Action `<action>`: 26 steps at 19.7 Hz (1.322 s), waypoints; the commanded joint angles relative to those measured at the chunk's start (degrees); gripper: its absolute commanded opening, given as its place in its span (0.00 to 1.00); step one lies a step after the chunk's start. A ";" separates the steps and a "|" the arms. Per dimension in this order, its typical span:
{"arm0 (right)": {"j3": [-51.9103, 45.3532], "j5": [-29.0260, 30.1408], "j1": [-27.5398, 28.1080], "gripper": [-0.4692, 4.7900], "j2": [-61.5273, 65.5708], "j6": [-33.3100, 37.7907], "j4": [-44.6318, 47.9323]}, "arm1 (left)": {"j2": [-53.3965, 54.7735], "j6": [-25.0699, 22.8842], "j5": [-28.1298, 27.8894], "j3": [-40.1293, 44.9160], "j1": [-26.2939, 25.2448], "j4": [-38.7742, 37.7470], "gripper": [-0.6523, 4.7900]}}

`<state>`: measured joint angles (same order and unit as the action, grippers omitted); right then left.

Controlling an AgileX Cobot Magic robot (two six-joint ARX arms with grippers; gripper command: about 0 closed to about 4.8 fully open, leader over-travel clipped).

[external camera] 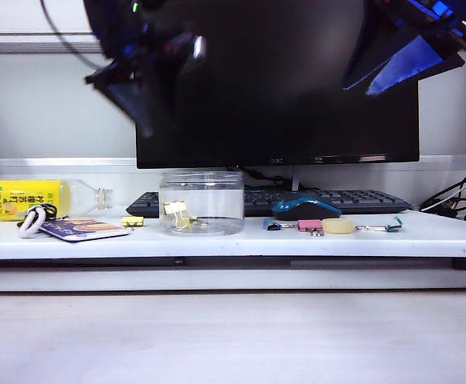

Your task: Take the clips out of the round transparent plastic box and place them on the table.

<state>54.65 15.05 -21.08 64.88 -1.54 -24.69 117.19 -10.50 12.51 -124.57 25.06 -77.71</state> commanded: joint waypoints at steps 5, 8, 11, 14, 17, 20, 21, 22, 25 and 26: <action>0.35 0.66 -0.02 0.47 -0.17 0.02 0.79 | 1.22 -2.95 -6.73 0.02 8.37 -0.42 0.57; 0.35 1.64 -0.02 0.47 -0.17 0.02 0.46 | 3.45 -2.56 -11.47 0.15 10.56 -1.46 0.57; 0.35 1.66 -0.02 0.47 -0.20 0.02 0.17 | 5.40 -1.42 -12.02 0.33 10.62 -1.42 0.57; 0.35 1.64 -0.02 0.47 -0.17 0.00 0.11 | 6.86 -1.42 -13.94 0.33 10.49 -1.29 0.57; 0.35 1.64 -0.02 0.47 -0.17 -0.02 0.13 | 7.76 -1.46 -14.16 0.33 10.49 -0.63 0.57; 0.35 1.64 -0.02 0.47 -0.17 -0.02 0.33 | 8.17 -1.36 -15.52 0.33 10.51 -0.17 0.57; 0.35 1.64 -0.02 0.47 -0.17 -0.02 0.35 | 8.46 -1.33 -16.35 0.33 10.51 -0.11 0.57; 0.35 1.64 -0.02 0.47 -0.17 -0.02 0.35 | 8.50 -1.27 -16.46 0.33 10.49 -0.15 0.57; 0.35 1.64 -0.02 0.47 -0.17 -0.02 0.35 | 9.22 -1.27 -17.90 0.33 10.49 0.24 0.57; 0.35 1.64 -0.02 0.47 -0.17 -0.02 0.35 | 9.55 -1.29 -18.86 0.33 10.49 0.31 0.57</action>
<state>54.65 16.51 -21.08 64.88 -1.54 -24.95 126.58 -11.97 -4.84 -124.20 35.53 -77.87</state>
